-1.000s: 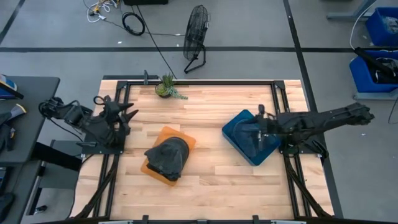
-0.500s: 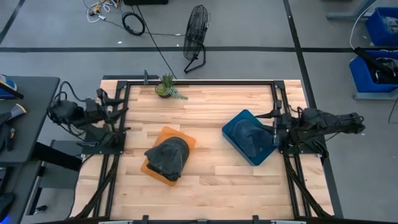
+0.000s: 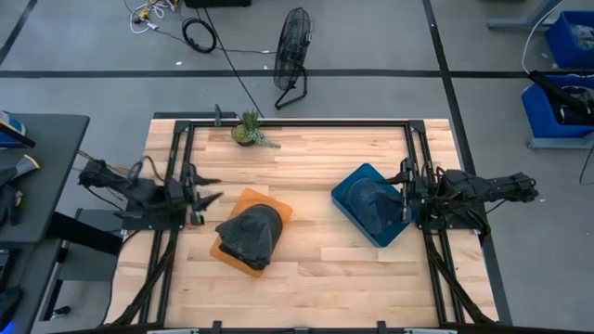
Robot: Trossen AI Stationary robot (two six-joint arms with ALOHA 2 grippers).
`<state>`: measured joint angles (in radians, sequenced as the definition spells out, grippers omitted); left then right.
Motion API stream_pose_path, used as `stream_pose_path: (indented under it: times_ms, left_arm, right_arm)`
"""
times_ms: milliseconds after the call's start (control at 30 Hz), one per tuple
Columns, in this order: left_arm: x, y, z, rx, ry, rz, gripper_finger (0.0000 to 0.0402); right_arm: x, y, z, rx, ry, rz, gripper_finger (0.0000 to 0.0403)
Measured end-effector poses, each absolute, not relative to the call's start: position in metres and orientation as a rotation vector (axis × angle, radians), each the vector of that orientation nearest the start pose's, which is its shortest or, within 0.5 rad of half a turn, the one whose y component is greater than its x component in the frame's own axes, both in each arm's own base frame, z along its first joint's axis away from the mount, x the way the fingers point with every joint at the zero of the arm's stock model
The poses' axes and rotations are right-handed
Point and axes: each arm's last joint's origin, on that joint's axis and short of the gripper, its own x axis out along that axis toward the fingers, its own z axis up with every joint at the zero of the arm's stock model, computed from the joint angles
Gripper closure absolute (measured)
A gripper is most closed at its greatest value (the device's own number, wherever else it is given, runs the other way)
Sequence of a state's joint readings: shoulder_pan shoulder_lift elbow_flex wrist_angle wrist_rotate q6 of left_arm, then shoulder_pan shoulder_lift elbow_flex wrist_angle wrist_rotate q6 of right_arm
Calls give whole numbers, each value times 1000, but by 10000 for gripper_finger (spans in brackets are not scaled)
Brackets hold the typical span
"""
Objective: Pick & Place hat
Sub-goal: Return to Home Position
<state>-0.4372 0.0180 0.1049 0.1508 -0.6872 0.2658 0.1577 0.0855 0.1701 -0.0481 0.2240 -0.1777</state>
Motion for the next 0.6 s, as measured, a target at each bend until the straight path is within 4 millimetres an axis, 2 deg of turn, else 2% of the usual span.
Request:
stream_pose_path:
  times_ms: [67,133,233,433,600]
  left_arm:
    - [88,-20,195,120,-179,239,225]
    - [90,-19,188,92,-192,248,225]
    - [91,-14,189,65,-194,285,225]
    - [92,-4,192,169,-222,325,225]
    - [94,5,187,101,-190,376,225]
  right_arm:
    - [91,8,209,-166,-29,-68,250]
    - [91,8,209,-170,-29,-62,250]
    - [89,8,208,-179,-22,-44,250]
    - [85,9,207,-173,-35,15,250]
    - [84,9,207,-124,-35,17,250]
